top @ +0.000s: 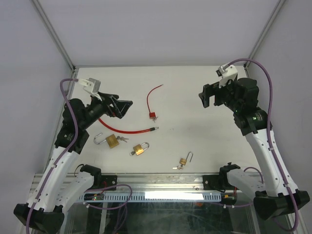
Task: Lock with the key
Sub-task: Pick up the lock from the center of the board.
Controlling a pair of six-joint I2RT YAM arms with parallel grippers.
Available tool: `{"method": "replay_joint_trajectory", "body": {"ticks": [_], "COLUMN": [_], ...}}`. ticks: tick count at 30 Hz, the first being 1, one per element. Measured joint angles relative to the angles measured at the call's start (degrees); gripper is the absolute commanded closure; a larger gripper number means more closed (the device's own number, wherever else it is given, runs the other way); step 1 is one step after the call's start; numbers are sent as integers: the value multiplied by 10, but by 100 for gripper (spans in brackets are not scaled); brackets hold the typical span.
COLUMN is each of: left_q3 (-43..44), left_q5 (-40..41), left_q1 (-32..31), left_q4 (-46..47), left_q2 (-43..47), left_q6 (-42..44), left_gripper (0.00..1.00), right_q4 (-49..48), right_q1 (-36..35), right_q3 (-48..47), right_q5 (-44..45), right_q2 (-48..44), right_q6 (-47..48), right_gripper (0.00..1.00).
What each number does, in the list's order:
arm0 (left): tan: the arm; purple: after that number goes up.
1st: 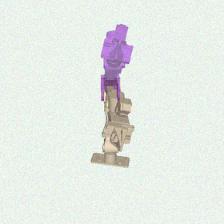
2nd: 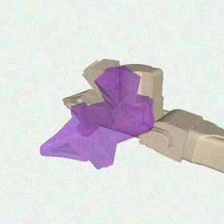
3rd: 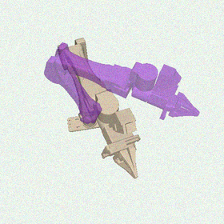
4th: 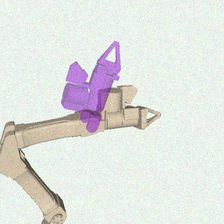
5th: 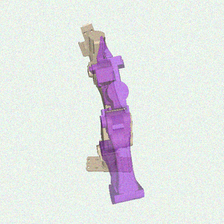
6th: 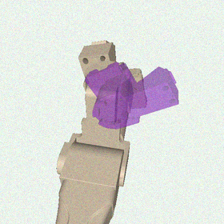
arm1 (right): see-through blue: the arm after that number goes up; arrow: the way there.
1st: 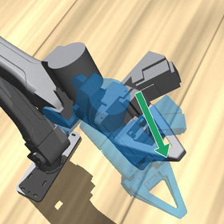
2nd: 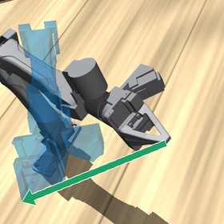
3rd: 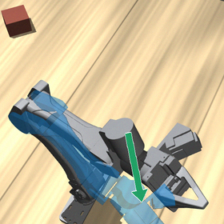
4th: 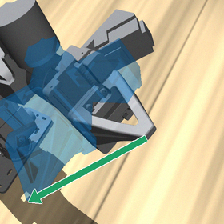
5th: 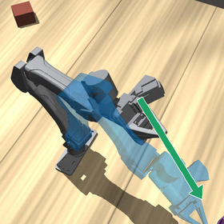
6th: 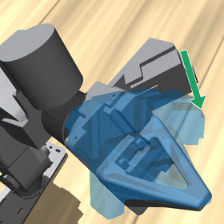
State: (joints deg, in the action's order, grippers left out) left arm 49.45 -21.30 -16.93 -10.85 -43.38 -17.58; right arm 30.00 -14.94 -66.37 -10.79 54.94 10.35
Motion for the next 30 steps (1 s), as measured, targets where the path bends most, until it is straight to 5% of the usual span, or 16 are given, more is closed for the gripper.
{"method": "replay_joint_trajectory", "body": {"ticks": [10, 19, 30], "left_q3": [-119, -211, -196], "left_q5": [-5, -15, 180], "left_q1": [62, 85, -106], "left_q4": [97, 189, 148], "left_q2": [-25, -70, -109], "left_q6": [-108, -212, -171], "left_gripper": [1, 1, 1], "right_q4": [3, 7, 21], "right_q1": [95, 123, 123], "right_q3": [26, 74, 96], "right_q5": [-47, -221, -379], "right_q2": [35, 67, 113], "right_q6": [-49, -12, 44], "right_gripper": [1, 1, 0]}}
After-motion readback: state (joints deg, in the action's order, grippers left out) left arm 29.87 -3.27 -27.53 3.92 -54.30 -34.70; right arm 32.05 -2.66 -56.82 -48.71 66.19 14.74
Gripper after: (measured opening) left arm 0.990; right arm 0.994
